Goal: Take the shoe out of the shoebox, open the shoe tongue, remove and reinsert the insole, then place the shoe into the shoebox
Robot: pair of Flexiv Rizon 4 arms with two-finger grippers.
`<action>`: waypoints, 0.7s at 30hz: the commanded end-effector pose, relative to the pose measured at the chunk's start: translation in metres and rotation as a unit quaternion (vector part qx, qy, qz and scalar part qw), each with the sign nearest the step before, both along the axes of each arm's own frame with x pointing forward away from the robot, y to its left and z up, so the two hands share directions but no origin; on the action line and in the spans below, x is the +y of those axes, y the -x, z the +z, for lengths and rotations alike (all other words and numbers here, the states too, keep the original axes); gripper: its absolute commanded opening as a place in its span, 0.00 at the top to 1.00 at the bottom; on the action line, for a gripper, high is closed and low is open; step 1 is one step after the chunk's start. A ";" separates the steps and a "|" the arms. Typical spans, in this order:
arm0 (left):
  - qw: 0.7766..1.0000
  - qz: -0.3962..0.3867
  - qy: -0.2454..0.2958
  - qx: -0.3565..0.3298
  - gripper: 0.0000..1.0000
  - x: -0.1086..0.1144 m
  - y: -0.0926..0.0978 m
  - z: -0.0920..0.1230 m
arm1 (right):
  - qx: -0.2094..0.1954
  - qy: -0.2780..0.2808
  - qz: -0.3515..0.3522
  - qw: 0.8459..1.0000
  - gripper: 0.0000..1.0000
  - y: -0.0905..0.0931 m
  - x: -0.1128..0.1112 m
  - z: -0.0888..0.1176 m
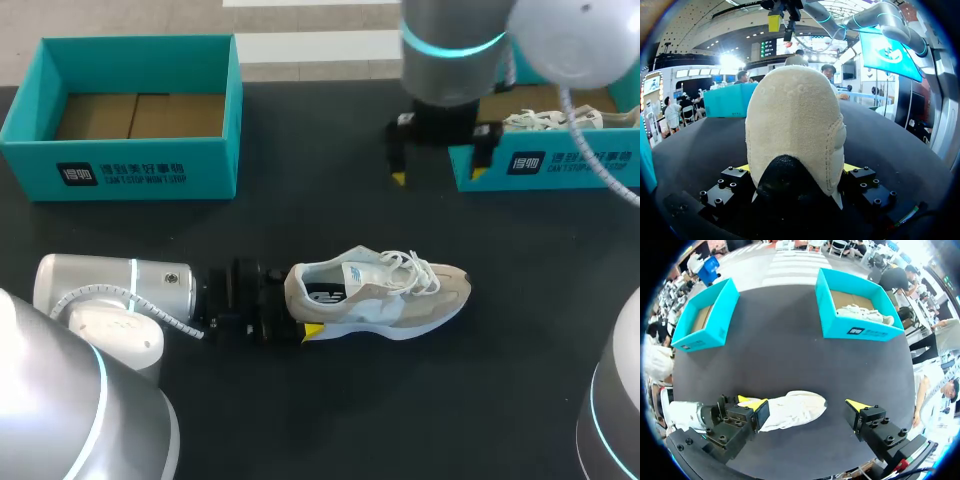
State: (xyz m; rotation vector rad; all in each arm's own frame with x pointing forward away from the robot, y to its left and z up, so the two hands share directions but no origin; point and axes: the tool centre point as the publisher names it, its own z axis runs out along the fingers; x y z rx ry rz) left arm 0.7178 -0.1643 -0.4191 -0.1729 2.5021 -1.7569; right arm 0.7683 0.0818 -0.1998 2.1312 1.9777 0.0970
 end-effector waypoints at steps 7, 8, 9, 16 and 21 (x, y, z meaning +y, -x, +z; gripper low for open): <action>1.000 0.000 -0.001 0.000 1.00 0.000 0.000 0.000 | 0.014 0.042 -0.032 0.999 0.00 0.024 0.054 -0.037; 1.000 0.000 -0.001 0.000 1.00 0.000 0.000 0.000 | 0.014 0.042 -0.034 0.998 0.00 0.026 0.055 -0.039; 1.000 0.000 -0.001 0.000 1.00 0.000 0.000 0.000 | 0.014 0.039 -0.037 0.998 0.00 0.028 0.055 -0.041; 1.000 0.000 -0.001 0.000 1.00 0.000 0.000 0.000 | 0.035 0.049 -0.044 0.997 0.00 0.041 0.063 -0.063; 1.000 0.000 -0.001 0.000 1.00 0.000 0.000 0.000 | 0.047 0.051 -0.042 0.997 0.00 0.049 0.074 -0.083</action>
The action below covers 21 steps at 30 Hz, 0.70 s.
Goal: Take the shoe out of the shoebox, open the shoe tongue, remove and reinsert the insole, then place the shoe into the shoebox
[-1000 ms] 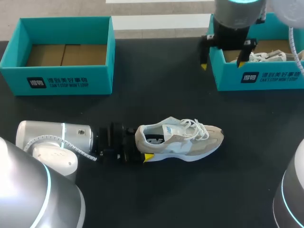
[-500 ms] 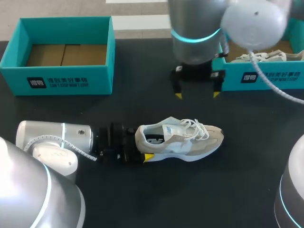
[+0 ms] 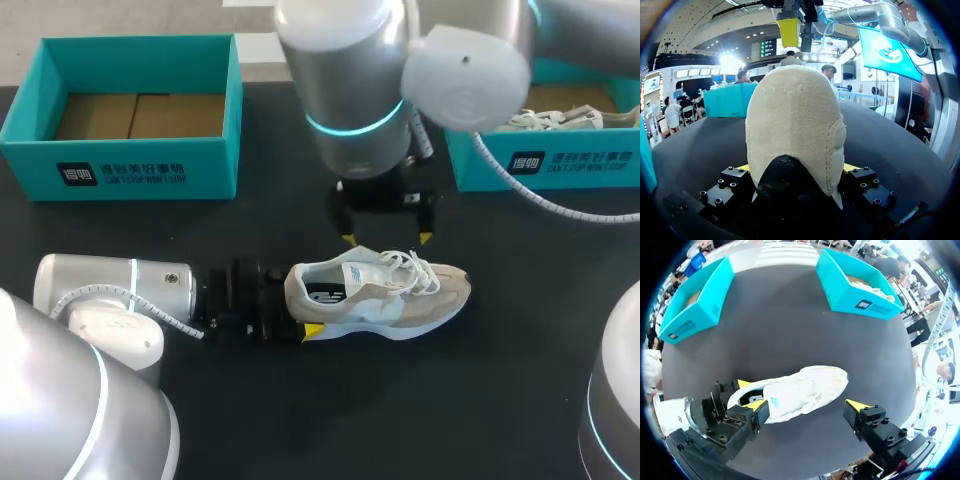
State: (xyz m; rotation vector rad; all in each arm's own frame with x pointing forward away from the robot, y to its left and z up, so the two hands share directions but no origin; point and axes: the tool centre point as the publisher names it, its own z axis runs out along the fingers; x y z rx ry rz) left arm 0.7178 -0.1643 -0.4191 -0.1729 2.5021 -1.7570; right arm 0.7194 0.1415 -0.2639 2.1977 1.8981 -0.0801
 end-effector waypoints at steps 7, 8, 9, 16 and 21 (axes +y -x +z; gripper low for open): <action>1.000 0.000 -0.001 0.000 1.00 0.000 0.000 0.000 | 0.016 0.021 0.015 1.000 0.00 0.005 0.031 -0.039; 1.000 0.000 -0.001 0.000 1.00 0.000 0.000 0.000 | 0.018 0.022 0.016 0.999 0.00 0.005 0.031 -0.041; 1.000 0.000 -0.001 0.000 1.00 0.000 0.000 0.000 | 0.020 0.021 0.018 0.999 0.00 0.006 0.032 -0.043; 1.000 0.000 -0.001 0.000 1.00 0.000 0.000 0.000 | 0.033 0.034 0.041 0.998 0.00 0.008 0.039 -0.052; 1.000 0.000 -0.001 0.000 1.00 0.000 0.000 0.000 | 0.041 0.045 0.045 0.997 0.00 0.011 0.038 -0.061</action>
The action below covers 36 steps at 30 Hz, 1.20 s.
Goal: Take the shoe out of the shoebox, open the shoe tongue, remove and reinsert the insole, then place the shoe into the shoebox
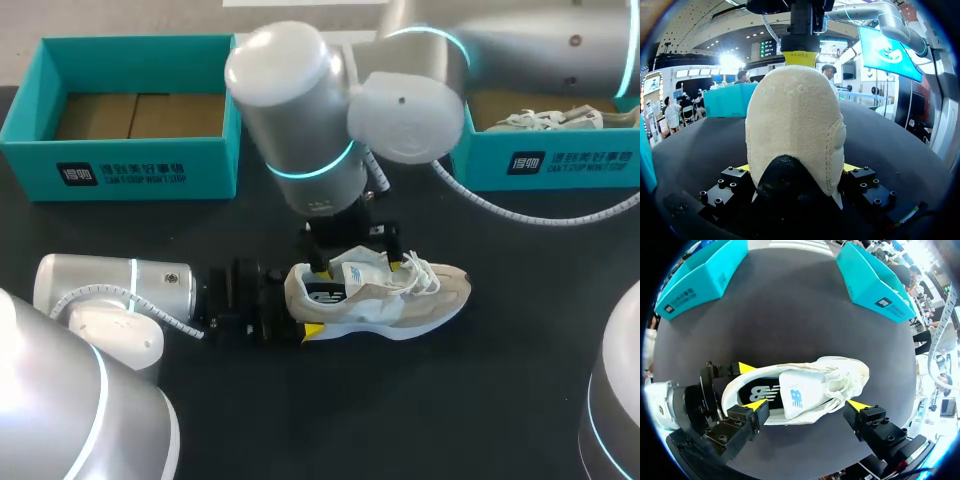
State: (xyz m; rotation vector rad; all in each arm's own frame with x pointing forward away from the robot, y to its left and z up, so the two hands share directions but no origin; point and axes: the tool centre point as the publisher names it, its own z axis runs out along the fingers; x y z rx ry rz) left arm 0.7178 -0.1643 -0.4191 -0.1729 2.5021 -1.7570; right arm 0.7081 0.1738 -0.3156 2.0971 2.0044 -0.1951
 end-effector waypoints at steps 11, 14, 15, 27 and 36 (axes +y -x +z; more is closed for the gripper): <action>1.000 0.000 -0.001 0.000 1.00 0.000 0.000 0.000 | -0.006 0.083 0.007 0.996 0.00 -0.001 0.000 -0.032; 1.000 0.000 -0.001 0.000 1.00 0.000 0.000 0.000 | -0.012 0.107 0.002 0.994 0.00 -0.002 -0.005 -0.037; 1.000 0.000 -0.001 0.000 1.00 0.000 0.000 0.000 | -0.010 0.112 0.003 0.994 0.00 -0.003 -0.006 -0.038; 1.000 0.000 -0.001 0.000 1.00 0.000 0.000 0.000 | -0.002 0.144 -0.011 0.990 0.51 -0.012 -0.030 -0.040; 1.000 0.000 -0.001 0.000 1.00 0.000 0.000 0.000 | -0.011 0.145 -0.031 0.989 0.66 -0.007 -0.049 -0.017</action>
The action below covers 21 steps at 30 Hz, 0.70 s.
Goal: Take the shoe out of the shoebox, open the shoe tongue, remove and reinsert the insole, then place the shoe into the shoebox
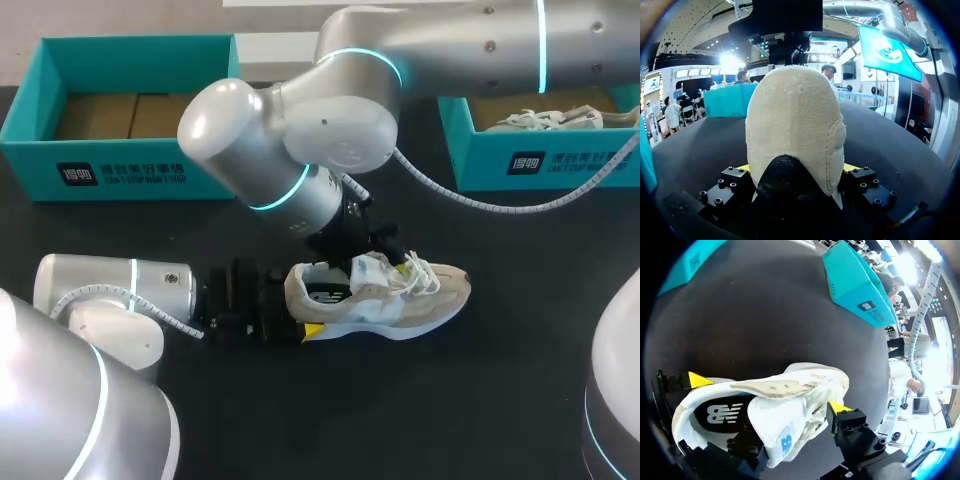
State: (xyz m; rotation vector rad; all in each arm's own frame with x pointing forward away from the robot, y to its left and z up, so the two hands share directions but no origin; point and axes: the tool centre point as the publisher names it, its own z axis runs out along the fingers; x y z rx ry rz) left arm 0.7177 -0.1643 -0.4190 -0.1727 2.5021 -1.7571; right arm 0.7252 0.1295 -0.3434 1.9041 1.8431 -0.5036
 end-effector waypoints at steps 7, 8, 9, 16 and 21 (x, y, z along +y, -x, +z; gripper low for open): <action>1.000 0.000 -0.001 0.000 1.00 0.000 0.000 0.000 | -0.034 -0.028 -0.035 0.998 1.00 0.008 -0.018 0.018; 1.000 0.000 -0.001 0.000 1.00 0.000 0.000 0.000 | -0.036 -0.030 -0.036 0.998 1.00 0.007 -0.021 0.019; 1.000 0.000 -0.001 0.000 1.00 0.000 0.000 0.000 | -0.036 -0.033 -0.038 0.998 1.00 0.007 -0.024 0.019; 1.000 0.000 -0.001 0.000 1.00 0.000 0.000 0.000 | -0.041 -0.063 -0.045 0.996 1.00 -0.004 -0.050 0.015; 1.000 0.000 -0.001 0.000 1.00 0.000 0.000 0.000 | -0.038 -0.071 -0.048 0.996 1.00 -0.010 -0.066 0.011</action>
